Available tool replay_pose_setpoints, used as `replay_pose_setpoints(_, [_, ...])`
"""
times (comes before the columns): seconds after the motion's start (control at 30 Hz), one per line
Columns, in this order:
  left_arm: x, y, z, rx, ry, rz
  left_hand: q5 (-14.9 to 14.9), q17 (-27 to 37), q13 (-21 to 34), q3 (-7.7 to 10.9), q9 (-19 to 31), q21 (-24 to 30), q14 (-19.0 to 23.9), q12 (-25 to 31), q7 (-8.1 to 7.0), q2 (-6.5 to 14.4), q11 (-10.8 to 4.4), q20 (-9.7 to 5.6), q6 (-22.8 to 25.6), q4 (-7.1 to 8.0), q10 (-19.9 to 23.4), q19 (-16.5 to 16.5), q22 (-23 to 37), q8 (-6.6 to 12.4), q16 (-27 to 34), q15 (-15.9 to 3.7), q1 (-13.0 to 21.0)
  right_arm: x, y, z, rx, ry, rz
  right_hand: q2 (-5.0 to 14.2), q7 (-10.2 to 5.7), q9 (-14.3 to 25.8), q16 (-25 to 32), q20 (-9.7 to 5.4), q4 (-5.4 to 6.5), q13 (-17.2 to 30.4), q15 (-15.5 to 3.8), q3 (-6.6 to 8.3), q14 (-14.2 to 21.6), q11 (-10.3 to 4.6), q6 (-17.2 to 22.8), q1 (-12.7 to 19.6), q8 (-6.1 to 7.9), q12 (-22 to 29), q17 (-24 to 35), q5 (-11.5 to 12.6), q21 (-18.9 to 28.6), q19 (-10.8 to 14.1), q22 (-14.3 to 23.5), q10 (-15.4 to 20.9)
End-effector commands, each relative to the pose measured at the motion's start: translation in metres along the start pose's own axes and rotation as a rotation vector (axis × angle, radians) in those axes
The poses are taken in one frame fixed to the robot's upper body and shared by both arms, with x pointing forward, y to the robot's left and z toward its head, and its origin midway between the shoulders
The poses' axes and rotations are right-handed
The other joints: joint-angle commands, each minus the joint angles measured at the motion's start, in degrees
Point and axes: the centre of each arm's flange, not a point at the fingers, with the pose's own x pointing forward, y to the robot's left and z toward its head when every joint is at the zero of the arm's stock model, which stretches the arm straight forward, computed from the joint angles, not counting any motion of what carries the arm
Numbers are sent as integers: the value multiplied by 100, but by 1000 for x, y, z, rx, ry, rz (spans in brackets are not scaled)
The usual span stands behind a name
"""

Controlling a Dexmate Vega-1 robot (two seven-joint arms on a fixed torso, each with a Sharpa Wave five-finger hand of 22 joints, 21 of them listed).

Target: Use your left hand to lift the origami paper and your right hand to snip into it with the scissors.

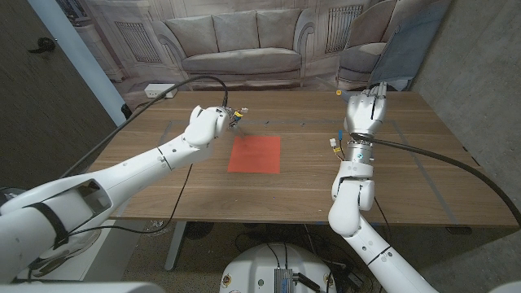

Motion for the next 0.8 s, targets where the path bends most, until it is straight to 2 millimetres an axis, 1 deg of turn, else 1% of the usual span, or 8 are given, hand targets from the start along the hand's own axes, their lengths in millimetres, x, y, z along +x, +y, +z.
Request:
replay_pose_setpoints(0.03, [10, -14, 3, 4, 9, 3, 35, 0, 17, -10, 13, 38, 30, -8, 85, 64, -29, -16, 30, -26, 39, 14, 10, -23, 25, -34, 16, -3, -2, 0, -1, -9, 10, 99, -645, 26, -1, -9, 784, 10, -1012, 835, 43, -778, 668, 57, 43, -11, 14, 44, -8, -10, 17, 833])
replay_pose_setpoints(0.1, [11, -14, 5, 31, 13, 18, 36, 0, 16, -8, 13, 39, 28, -15, 83, 70, -37, -13, 22, -27, 33, 15, 9, -31, 26, -34, 20, -3, -3, 0, -3, -6, 6, 98, -642, 26, -1, -10, 784, 10, -1012, 838, 43, -778, 671, 56, 43, -13, 14, 44, -9, -10, 17, 834])
replay_pose_setpoints(0.23, [11, -15, 6, 20, 10, 56, 40, -1, 14, -6, 12, 34, 1, -39, 78, 82, -45, -18, -6, -30, 1, -2, 5, -54, 19, -44, 30, -3, -3, 0, -1, -5, 6, 94, -646, 27, -1, -17, 784, 10, -1012, 848, 44, -779, 672, 53, 40, -21, 14, 45, -10, -10, 17, 839])
replay_pose_setpoints(0.37, [11, -16, 10, 35, -2, 44, 42, -3, 16, -7, 12, 33, -21, -61, 68, 90, -57, -6, -39, -33, -36, -6, 1, -79, 13, -31, 37, -3, -3, 0, 2, -10, 10, 90, -631, 27, -2, -13, 785, 10, -1011, 858, 46, -780, 674, 48, 36, -30, 14, 46, -11, -11, 17, 840])
replay_pose_setpoints(0.57, [11, -19, 12, 57, 7, 68, 46, -9, 22, -13, 10, 34, 47, -25, 58, 92, -96, -10, 44, -41, 76, -4, -7, -69, 39, -69, 50, -3, -2, 0, 1, -9, 14, 84, -641, 28, -3, -11, 787, 11, -1012, 876, 49, -781, 680, 38, 31, -43, 14, 47, -13, -12, 17, 845])
replay_pose_setpoints(0.67, [12, -20, 13, 62, 9, 51, 48, -12, 25, -15, 10, 38, 81, -13, 20, 94, -120, -14, 88, -46, 108, 6, -11, -61, 48, -98, 60, -3, -1, 0, 1, -4, 10, 82, -638, 28, -3, -9, 787, 11, -1012, 882, 49, -780, 679, 36, 29, -47, 14, 47, -15, -14, 17, 847])
replay_pose_setpoints(0.7, [10, -21, 14, 74, 12, 70, 49, -13, 26, -15, 10, 42, 90, -9, 19, 94, -116, -5, 101, -49, 117, 18, -12, -59, 50, -105, 64, -3, -1, 0, -1, -3, 8, 82, -644, 28, -3, -9, 787, 11, -1012, 884, 49, -780, 680, 35, 28, -48, 14, 47, -15, -14, 17, 848])
replay_pose_setpoints(0.8, [10, -23, 15, 79, 8, 57, 52, -18, 29, -15, 10, 48, 150, 13, 34, 97, -131, -3, 164, -57, 170, 36, -17, -46, 67, -126, 78, -3, -1, 0, 2, -7, 11, 80, -650, 28, -3, -10, 788, 12, -1012, 890, 51, -780, 679, 32, 25, -53, 15, 48, -15, -12, 17, 850])
